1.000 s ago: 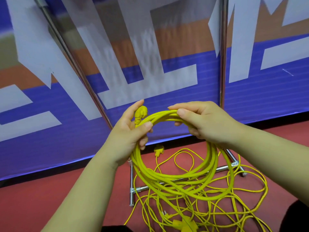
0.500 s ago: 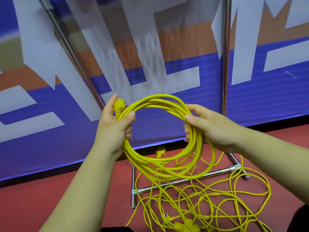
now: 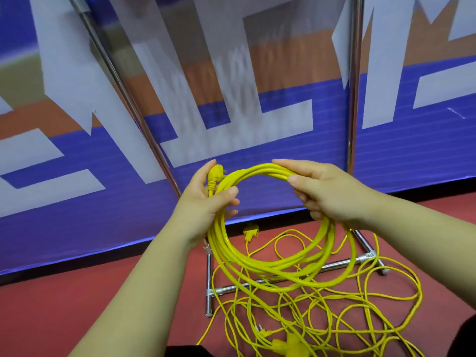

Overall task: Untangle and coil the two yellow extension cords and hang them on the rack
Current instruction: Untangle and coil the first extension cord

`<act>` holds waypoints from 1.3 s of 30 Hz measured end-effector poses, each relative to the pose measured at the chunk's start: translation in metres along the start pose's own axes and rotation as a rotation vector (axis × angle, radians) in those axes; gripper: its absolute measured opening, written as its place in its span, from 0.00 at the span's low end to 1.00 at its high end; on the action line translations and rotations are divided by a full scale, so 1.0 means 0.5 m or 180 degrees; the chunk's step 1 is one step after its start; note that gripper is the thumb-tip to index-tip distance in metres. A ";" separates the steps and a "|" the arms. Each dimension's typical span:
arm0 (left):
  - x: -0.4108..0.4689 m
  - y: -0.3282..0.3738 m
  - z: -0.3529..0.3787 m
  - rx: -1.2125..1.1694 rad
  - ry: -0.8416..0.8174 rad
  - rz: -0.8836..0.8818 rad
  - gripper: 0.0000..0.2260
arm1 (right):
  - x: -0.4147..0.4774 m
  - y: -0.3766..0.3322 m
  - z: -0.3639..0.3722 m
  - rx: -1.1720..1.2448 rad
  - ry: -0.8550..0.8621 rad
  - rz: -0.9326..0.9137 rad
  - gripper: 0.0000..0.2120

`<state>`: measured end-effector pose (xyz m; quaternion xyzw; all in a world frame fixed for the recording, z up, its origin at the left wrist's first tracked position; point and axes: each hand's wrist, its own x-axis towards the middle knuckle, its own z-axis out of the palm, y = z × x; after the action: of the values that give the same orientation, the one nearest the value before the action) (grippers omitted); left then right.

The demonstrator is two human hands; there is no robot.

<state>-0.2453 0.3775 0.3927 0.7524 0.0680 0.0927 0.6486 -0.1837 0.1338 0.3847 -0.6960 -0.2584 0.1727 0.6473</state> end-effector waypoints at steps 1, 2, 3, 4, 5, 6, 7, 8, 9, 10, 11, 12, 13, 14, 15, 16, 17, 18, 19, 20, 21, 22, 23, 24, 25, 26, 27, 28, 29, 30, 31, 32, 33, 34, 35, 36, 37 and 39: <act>0.001 -0.002 0.003 0.0151 -0.0002 0.0048 0.35 | 0.000 -0.001 0.001 -0.0007 -0.0086 0.0029 0.19; 0.003 -0.003 0.004 0.0315 0.0002 0.0106 0.37 | 0.000 -0.003 0.001 -0.0002 -0.0161 0.0057 0.19; 0.005 -0.003 0.004 0.0479 -0.0001 0.0163 0.38 | 0.002 -0.004 0.001 -0.0003 -0.0216 0.0093 0.19; 0.006 -0.004 0.004 0.0624 -0.0007 0.0220 0.39 | 0.003 -0.005 -0.002 -0.0010 -0.0255 0.0141 0.19; 0.007 -0.006 0.005 0.0733 -0.0015 0.0277 0.38 | 0.004 -0.007 -0.005 -0.0015 -0.0293 0.0185 0.19; 0.007 -0.007 0.006 0.0817 -0.0026 0.0332 0.38 | 0.004 -0.008 -0.008 -0.0028 -0.0328 0.0212 0.19; 0.008 -0.008 0.007 0.0899 -0.0033 0.0394 0.39 | 0.003 -0.010 -0.011 -0.0065 -0.0346 0.0204 0.19; 0.008 -0.006 0.008 0.0986 -0.0038 0.0472 0.39 | 0.001 -0.011 -0.013 -0.0148 -0.0324 0.0155 0.20; 0.010 -0.005 0.008 0.1082 -0.0031 0.0555 0.39 | 0.000 -0.012 -0.015 -0.0277 -0.0260 0.0078 0.21; 0.011 -0.003 0.009 0.1169 -0.0016 0.0627 0.39 | -0.001 -0.013 -0.017 -0.0432 -0.0172 -0.0003 0.23; 0.011 -0.001 0.011 0.1212 -0.0007 0.0680 0.38 | -0.001 -0.015 -0.019 -0.0568 -0.0078 -0.0063 0.25; 0.010 0.002 0.014 0.1208 -0.0017 0.0705 0.38 | -0.002 -0.017 -0.022 -0.0648 -0.0010 -0.0102 0.26; 0.008 0.005 0.019 0.1141 -0.0062 0.0696 0.37 | -0.003 -0.018 -0.025 -0.0697 0.0014 -0.0138 0.26; 0.004 0.008 0.024 0.1019 -0.0123 0.0662 0.36 | -0.003 -0.018 -0.027 -0.0758 0.0014 -0.0178 0.24; 0.000 0.010 0.030 0.0887 -0.0185 0.0646 0.34 | -0.003 -0.017 -0.028 -0.0833 0.0022 -0.0218 0.22; -0.004 0.012 0.035 0.0796 -0.0213 0.0653 0.30 | -0.002 -0.015 -0.027 -0.0890 0.0061 -0.0259 0.20; -0.007 0.012 0.039 0.0764 -0.0191 0.0684 0.25 | -0.001 -0.013 -0.028 -0.0931 0.0135 -0.0301 0.18; -0.010 0.012 0.044 0.0754 -0.0128 0.0706 0.21 | 0.001 -0.012 -0.029 -0.0960 0.0216 -0.0338 0.17; -0.010 0.011 0.048 0.0729 -0.0030 0.0710 0.19 | 0.004 -0.011 -0.030 -0.0988 0.0279 -0.0356 0.16; -0.010 0.010 0.052 0.0682 0.0074 0.0694 0.19 | 0.006 -0.012 -0.032 -0.1013 0.0306 -0.0361 0.15; -0.007 0.010 0.053 0.0622 0.0181 0.0677 0.19 | 0.006 -0.014 -0.034 -0.1052 0.0304 -0.0356 0.14; -0.003 0.010 0.051 0.0548 0.0303 0.0655 0.19 | 0.006 -0.017 -0.037 -0.1128 0.0277 -0.0348 0.12; 0.002 0.010 0.045 0.0445 0.0450 0.0632 0.18 | 0.004 -0.020 -0.039 -0.1228 0.0234 -0.0343 0.11; 0.007 0.011 0.035 0.0317 0.0605 0.0603 0.18 | 0.002 -0.022 -0.040 -0.1327 0.0193 -0.0345 0.10; 0.012 0.012 0.023 0.0228 0.0738 0.0592 0.18 | 0.000 -0.025 -0.040 -0.1390 0.0169 -0.0347 0.10; 0.016 0.011 0.014 0.0228 0.0815 0.0603 0.19 | 0.000 -0.028 -0.041 -0.1424 0.0159 -0.0330 0.10; 0.019 0.010 0.009 0.0294 0.0831 0.0623 0.19 | 0.002 -0.030 -0.042 -0.1452 0.0152 -0.0292 0.10; 0.016 0.012 0.013 0.0357 0.0777 0.0653 0.19 | 0.004 -0.032 -0.042 -0.1493 0.0124 -0.0251 0.10; 0.012 0.013 0.023 0.0428 0.0681 0.0700 0.20 | 0.006 -0.035 -0.038 -0.1553 0.0062 -0.0221 0.11; 0.008 0.016 0.036 0.0483 0.0549 0.0756 0.20 | 0.006 -0.038 -0.031 -0.1653 -0.0032 -0.0217 0.11; 0.005 0.017 0.048 0.0530 0.0395 0.0804 0.21 | 0.005 -0.039 -0.023 -0.1777 -0.0133 -0.0239 0.11; 0.003 0.018 0.060 0.0556 0.0227 0.0825 0.21 | 0.006 -0.037 -0.016 -0.1897 -0.0220 -0.0277 0.11; 0.003 0.017 0.070 0.0574 0.0072 0.0811 0.22 | 0.006 -0.034 -0.010 -0.1955 -0.0269 -0.0309 0.10; 0.003 0.016 0.076 0.0610 -0.0077 0.0785 0.22 | 0.006 -0.032 -0.006 -0.1940 -0.0263 -0.0311 0.09; 0.002 0.014 0.080 0.0704 -0.0190 0.0778 0.21 | 0.005 -0.032 -0.002 -0.1888 -0.0222 -0.0301 0.07; 0.000 0.011 0.082 0.0845 -0.0276 0.0810 0.21 | 0.005 -0.033 -0.002 -0.1850 -0.0166 -0.0290 0.06; -0.002 0.009 0.082 0.0965 -0.0348 0.0833 0.20 | 0.005 -0.033 -0.002 -0.1819 -0.0105 -0.0272 0.07; -0.007 0.009 0.085 0.0969 -0.0475 0.0718 0.20 | 0.004 -0.033 -0.005 -0.1728 0.0018 -0.0211 0.10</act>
<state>-0.2390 0.3352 0.3912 0.8494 -0.0517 0.0974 0.5162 -0.1825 0.1333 0.4013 -0.8356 -0.3161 0.0738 0.4431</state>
